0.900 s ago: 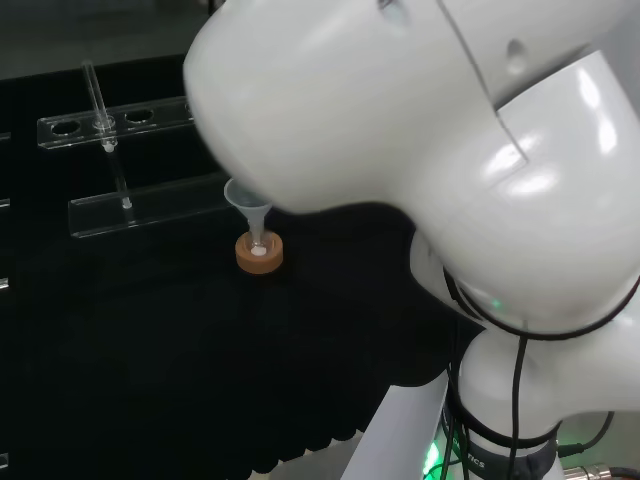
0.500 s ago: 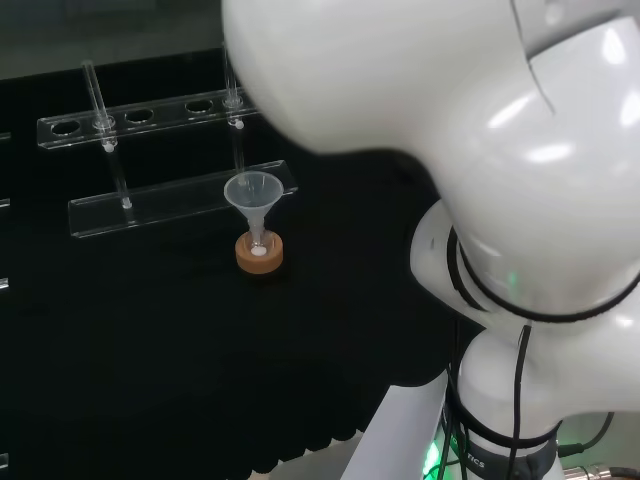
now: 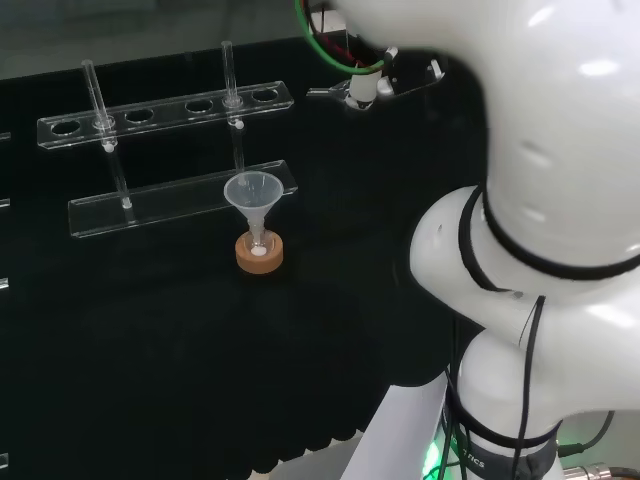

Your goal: Put the weighing funnel back on the table.

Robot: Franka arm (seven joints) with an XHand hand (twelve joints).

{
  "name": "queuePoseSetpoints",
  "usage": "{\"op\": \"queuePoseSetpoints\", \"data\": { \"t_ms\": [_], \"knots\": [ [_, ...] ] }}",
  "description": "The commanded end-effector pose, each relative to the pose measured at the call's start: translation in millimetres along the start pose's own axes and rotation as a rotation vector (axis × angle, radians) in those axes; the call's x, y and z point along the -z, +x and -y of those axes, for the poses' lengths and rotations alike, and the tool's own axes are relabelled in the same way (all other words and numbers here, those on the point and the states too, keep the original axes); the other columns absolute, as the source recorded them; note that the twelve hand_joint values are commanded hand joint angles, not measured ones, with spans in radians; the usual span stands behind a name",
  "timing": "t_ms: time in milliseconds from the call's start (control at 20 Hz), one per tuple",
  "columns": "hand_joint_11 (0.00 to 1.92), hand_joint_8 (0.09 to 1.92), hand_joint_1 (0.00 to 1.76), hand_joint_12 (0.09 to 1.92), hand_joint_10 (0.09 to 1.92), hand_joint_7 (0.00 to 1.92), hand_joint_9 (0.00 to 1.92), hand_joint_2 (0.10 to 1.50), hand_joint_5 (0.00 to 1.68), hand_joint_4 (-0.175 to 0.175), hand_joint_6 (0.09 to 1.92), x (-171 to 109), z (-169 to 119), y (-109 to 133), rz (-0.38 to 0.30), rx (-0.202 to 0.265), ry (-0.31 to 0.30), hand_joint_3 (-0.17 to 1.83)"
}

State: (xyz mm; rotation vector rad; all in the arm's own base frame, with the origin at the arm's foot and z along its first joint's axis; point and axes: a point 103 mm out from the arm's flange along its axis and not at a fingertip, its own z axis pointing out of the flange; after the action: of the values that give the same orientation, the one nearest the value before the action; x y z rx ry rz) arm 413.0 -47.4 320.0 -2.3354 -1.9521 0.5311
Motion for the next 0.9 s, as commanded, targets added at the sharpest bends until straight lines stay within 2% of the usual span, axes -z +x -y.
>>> {"op": "queuePoseSetpoints", "data": {
  "t_ms": [50, 300, 900],
  "knots": [
    [1.07, 0.68, 1.15, 0.85, 0.11, 0.58, 1.15, 0.69, 1.42, 0.175, 0.32, -8, -50, -24, 0.018, -0.025, 0.003, 0.50],
    [1.07, 0.68, 1.15, 0.85, 0.11, 0.58, 1.15, 0.69, 1.42, 0.175, 0.32, -22, -72, -21, 0.040, -0.033, 0.014, 0.50],
    [1.07, 0.68, 1.15, 0.85, 0.11, 0.58, 1.15, 0.69, 1.42, 0.175, 0.33, -73, -141, -11, 0.065, -0.019, 0.088, 0.50]
  ]
}}
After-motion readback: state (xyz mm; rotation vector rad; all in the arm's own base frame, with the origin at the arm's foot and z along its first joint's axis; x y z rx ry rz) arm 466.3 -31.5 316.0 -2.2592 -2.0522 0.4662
